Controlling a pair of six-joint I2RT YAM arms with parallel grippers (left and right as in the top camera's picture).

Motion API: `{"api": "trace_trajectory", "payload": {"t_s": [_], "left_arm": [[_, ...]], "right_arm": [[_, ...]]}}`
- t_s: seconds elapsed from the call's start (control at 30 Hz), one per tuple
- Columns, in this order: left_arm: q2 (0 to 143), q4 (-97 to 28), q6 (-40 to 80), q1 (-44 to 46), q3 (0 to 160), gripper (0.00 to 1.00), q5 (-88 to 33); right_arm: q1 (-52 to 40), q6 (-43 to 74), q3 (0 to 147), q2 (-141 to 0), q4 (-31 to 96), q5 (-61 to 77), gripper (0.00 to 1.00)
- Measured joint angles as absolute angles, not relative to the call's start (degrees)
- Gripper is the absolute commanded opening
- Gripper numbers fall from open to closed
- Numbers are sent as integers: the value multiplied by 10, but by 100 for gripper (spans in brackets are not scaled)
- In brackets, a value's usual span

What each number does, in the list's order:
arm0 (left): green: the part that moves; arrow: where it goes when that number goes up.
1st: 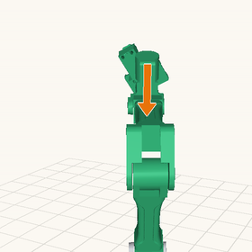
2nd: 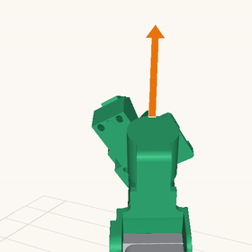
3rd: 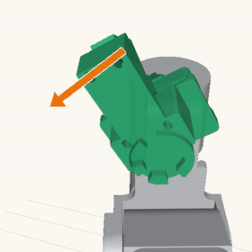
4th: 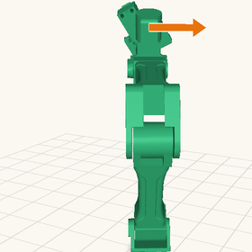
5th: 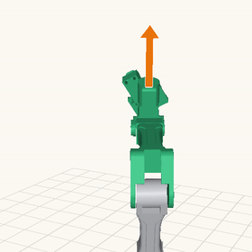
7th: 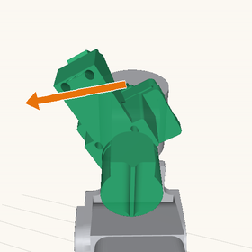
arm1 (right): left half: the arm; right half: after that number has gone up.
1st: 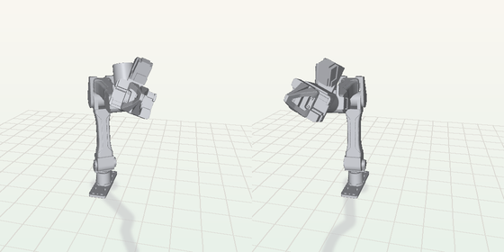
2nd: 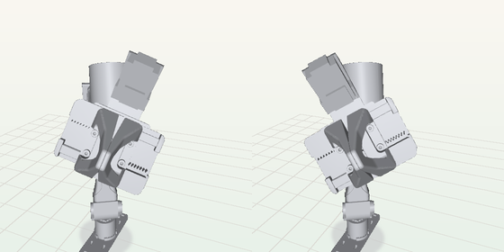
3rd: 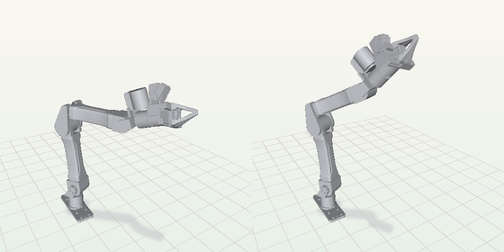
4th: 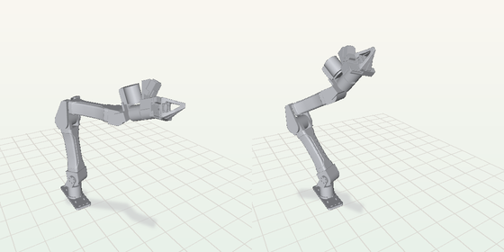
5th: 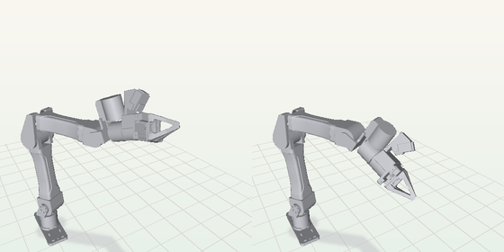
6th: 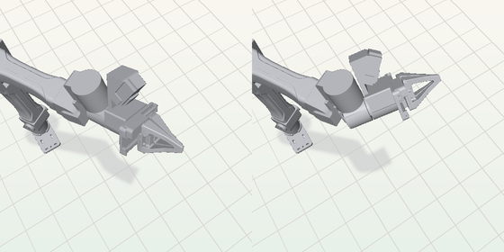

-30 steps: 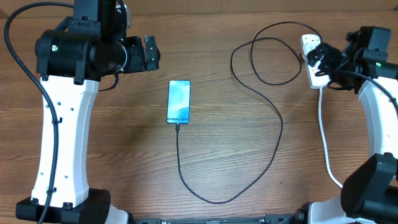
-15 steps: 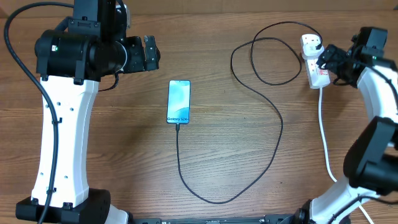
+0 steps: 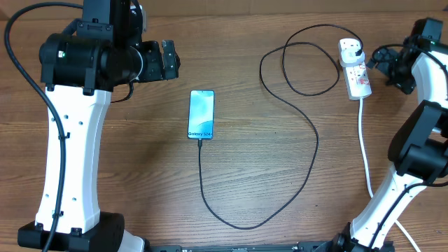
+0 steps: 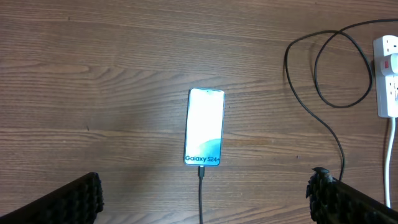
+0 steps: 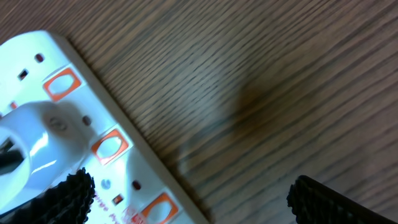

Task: Plug charger to phone and switch on socket

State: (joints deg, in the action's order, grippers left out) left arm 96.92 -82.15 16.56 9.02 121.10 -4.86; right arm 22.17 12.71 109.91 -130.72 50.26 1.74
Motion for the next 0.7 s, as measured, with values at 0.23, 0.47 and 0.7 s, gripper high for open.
{"api": "trace_trajectory", "payload": {"t_s": [0.23, 0.47, 0.7], "left_arm": [[969, -821, 166, 90, 1211, 100, -49], [969, -821, 166, 90, 1211, 99, -48], [969, -821, 166, 90, 1211, 100, -49]], "right_arm": [[226, 131, 1100, -1318, 473, 30, 100], [225, 133, 1100, -1335, 455, 32, 100], [225, 133, 1100, -1336, 445, 37, 100]]}}
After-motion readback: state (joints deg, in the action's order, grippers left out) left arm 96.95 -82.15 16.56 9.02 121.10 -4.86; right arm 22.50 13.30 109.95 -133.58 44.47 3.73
